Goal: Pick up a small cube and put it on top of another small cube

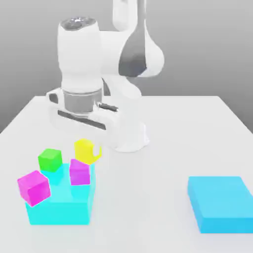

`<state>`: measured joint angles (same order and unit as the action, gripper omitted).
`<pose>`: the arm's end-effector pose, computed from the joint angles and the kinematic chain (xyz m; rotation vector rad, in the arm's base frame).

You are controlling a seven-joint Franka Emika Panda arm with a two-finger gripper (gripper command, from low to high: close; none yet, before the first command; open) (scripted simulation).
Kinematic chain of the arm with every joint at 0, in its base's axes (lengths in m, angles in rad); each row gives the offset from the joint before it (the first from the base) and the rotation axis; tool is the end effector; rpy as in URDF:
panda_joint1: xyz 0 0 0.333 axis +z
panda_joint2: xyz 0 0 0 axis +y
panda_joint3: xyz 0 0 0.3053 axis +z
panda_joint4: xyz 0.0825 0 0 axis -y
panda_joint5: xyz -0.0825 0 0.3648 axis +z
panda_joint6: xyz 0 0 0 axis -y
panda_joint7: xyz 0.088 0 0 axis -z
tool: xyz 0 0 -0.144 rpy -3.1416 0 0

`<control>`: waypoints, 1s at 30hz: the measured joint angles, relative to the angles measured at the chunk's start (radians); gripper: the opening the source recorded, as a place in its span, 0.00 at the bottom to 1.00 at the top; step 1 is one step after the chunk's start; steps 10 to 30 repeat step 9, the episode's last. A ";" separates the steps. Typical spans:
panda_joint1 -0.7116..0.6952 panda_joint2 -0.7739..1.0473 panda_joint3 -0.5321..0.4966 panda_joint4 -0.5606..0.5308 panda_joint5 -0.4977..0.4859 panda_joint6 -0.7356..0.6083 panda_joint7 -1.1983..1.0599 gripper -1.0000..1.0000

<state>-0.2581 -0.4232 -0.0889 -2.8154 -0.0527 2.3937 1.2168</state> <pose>0.3271 -0.1156 0.2900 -2.2794 2.1607 -0.0006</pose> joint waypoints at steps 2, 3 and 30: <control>-0.018 0.017 -0.005 -0.021 0.000 0.038 0.019 0.00; -0.020 0.043 -0.007 -0.031 0.000 0.074 0.022 0.00; -0.021 0.138 -0.011 -0.058 0.002 0.196 0.022 1.00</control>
